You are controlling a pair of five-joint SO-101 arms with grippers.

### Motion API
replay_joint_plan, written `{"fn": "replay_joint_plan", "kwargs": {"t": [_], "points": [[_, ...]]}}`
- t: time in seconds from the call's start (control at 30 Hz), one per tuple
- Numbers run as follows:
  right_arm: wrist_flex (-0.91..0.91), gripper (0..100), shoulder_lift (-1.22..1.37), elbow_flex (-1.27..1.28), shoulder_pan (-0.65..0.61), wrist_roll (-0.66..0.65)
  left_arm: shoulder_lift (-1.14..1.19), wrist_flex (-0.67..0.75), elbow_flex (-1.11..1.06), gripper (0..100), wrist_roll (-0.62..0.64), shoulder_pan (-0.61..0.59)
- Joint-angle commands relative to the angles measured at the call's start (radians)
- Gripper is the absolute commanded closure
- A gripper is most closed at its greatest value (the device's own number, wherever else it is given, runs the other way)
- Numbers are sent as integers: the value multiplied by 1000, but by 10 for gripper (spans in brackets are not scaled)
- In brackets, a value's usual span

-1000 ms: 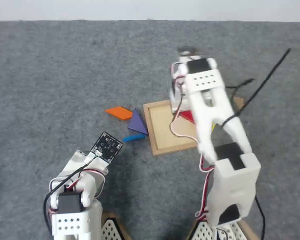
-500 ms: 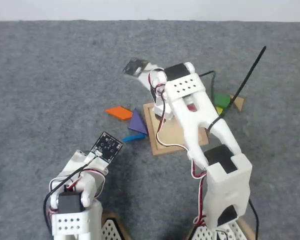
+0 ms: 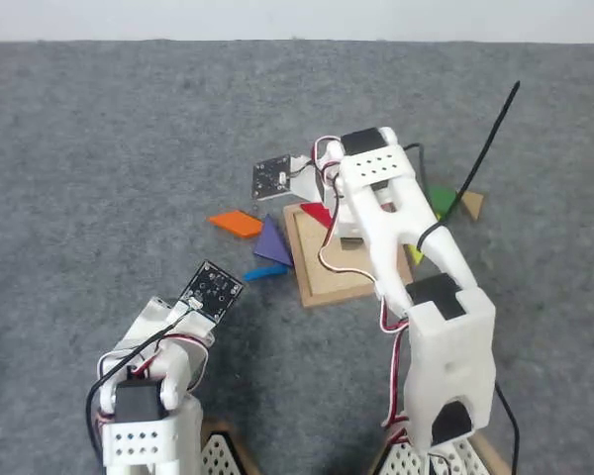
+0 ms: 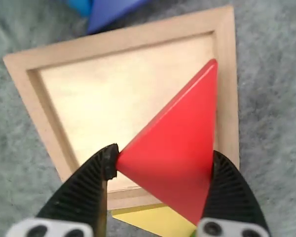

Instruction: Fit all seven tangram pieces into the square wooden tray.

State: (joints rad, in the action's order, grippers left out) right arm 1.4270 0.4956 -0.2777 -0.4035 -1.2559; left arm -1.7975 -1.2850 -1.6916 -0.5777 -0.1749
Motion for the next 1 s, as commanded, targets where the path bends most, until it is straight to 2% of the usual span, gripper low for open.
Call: {"fn": "replay_joint_plan", "kwargs": {"t": [0.0,0.3,0.7,0.83,0.97], "points": [[-8,860,-16,-17,13,-52,-18,-11,8,988,-14,-5],[-10,699,-16,-17,7,-52,-18,-11,8,988,-14,-5],[-5,698,-28,-31,15,-40,-18,-11,8,988,-14,-5],[-15,699,-28,-94,76,49,-18,-11,8,988,-14,-5],[-18,699,-28,-141,145,77,-18,-11,8,988,-14,-5]]}}
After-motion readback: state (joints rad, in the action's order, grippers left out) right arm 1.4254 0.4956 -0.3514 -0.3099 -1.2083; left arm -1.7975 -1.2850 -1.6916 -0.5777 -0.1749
